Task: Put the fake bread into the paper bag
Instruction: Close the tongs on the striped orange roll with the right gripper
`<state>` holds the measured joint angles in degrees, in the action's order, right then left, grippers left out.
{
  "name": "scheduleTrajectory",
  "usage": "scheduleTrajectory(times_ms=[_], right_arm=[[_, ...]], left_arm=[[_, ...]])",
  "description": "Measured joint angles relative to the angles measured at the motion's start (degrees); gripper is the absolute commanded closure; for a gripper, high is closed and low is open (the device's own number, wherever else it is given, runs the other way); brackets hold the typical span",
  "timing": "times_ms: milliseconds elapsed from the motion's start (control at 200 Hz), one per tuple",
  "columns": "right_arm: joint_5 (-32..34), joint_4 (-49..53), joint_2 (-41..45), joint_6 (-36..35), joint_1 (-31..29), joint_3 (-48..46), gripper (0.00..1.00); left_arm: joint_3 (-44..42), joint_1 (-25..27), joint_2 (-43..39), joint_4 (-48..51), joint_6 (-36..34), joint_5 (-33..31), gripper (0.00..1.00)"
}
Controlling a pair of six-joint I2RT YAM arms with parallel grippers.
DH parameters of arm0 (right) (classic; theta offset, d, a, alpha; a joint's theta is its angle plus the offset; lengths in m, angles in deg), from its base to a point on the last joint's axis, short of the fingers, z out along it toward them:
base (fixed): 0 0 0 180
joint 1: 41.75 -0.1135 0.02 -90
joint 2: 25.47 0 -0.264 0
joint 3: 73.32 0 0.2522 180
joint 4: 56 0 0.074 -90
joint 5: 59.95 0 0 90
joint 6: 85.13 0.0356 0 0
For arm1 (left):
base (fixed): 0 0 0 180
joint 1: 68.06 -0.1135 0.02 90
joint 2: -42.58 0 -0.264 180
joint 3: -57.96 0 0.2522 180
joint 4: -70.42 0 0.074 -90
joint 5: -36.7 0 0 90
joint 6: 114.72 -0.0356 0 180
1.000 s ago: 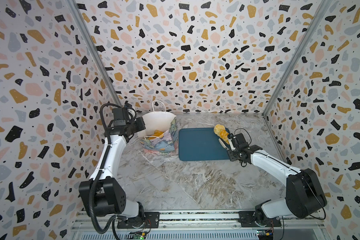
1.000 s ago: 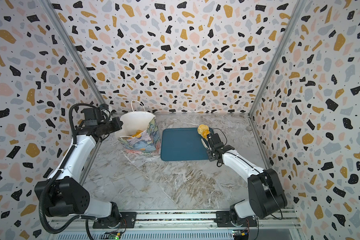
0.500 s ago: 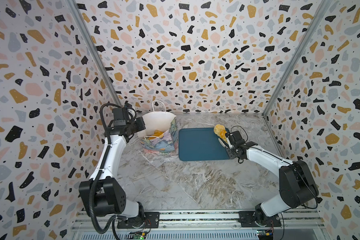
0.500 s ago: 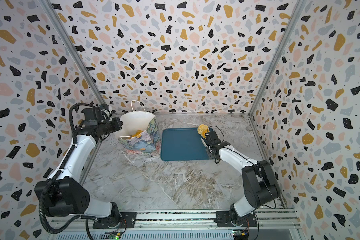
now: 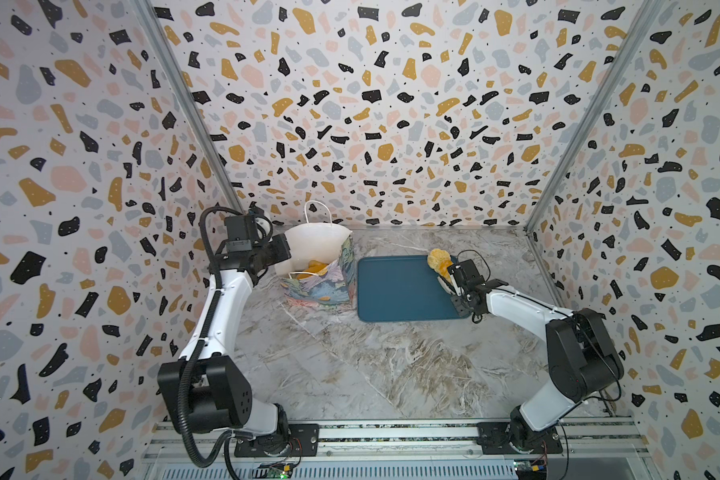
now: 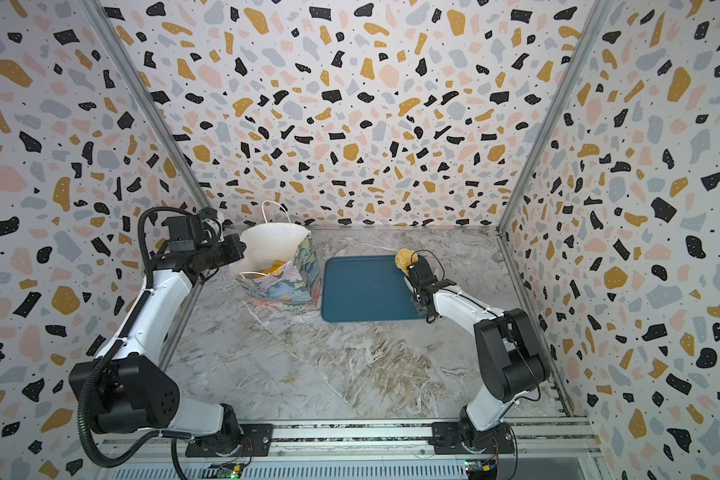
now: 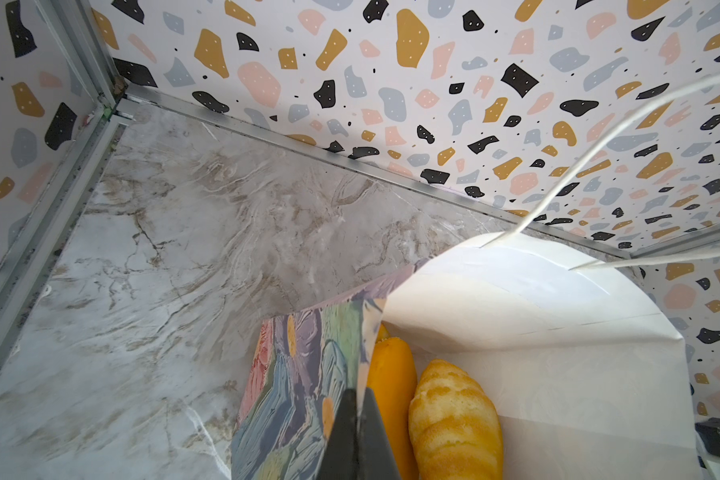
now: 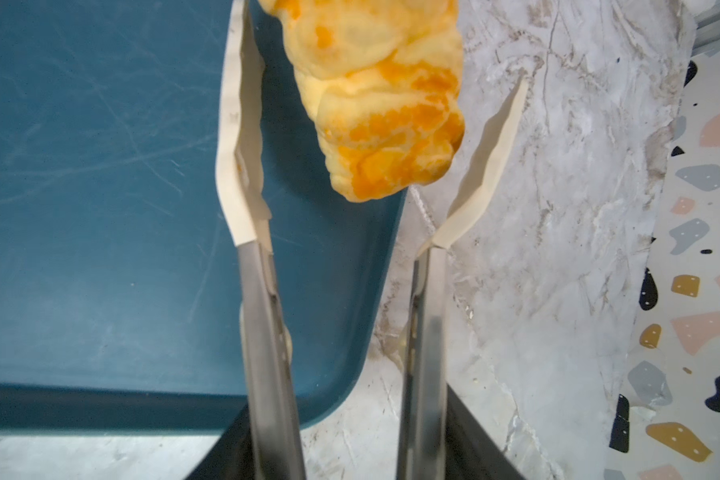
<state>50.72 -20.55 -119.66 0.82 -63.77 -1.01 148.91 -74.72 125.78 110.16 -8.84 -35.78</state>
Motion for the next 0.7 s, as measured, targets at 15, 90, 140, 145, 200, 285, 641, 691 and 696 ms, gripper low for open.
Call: scheduleTrajectory(times_ms=[15, 90, 140, 145, 200, 285, 641, 691, 696], right_arm=[[0.0, 0.0, -0.1, 0.0, 0.0, 0.0, 0.47], [0.1, 0.0, -0.2, -0.2, 0.0, 0.0, 0.52], [0.2, -0.1, -0.2, -0.4, 0.0, 0.0, 0.56], [0.1, -0.1, -0.2, -0.3, 0.0, 0.0, 0.56], [0.2, -0.2, -0.2, -0.4, 0.0, 0.0, 0.6], [0.2, -0.3, -0.2, -0.2, 0.0, 0.0, 0.66], [-0.3, -2.3, 0.3, 2.1, 0.1, -2.9, 0.76], [-0.5, -2.5, 0.8, 2.6, 0.1, -3.7, 0.76], [-0.5, -2.5, 0.9, 2.6, 0.1, -3.7, 0.76]], left_arm=[[0.0, 0.0, 0.0, 0.0, 0.0, 0.0, 1.0], [0.0, 0.0, 0.0, 0.0, 0.0, 0.0, 1.0], [0.0, 0.0, 0.0, 0.0, 0.0, 0.0, 1.0], [0.0, 0.0, 0.0, 0.0, 0.0, 0.0, 1.0], [0.0, 0.0, 0.0, 0.0, 0.0, 0.0, 1.0], [0.0, 0.0, 0.0, 0.0, 0.0, 0.0, 1.0], [0.0, 0.0, 0.0, 0.0, 0.0, 0.0, 1.0], [0.0, 0.0, 0.0, 0.0, 0.0, 0.0, 1.0], [0.0, 0.0, 0.0, 0.0, 0.0, 0.0, 1.0]])
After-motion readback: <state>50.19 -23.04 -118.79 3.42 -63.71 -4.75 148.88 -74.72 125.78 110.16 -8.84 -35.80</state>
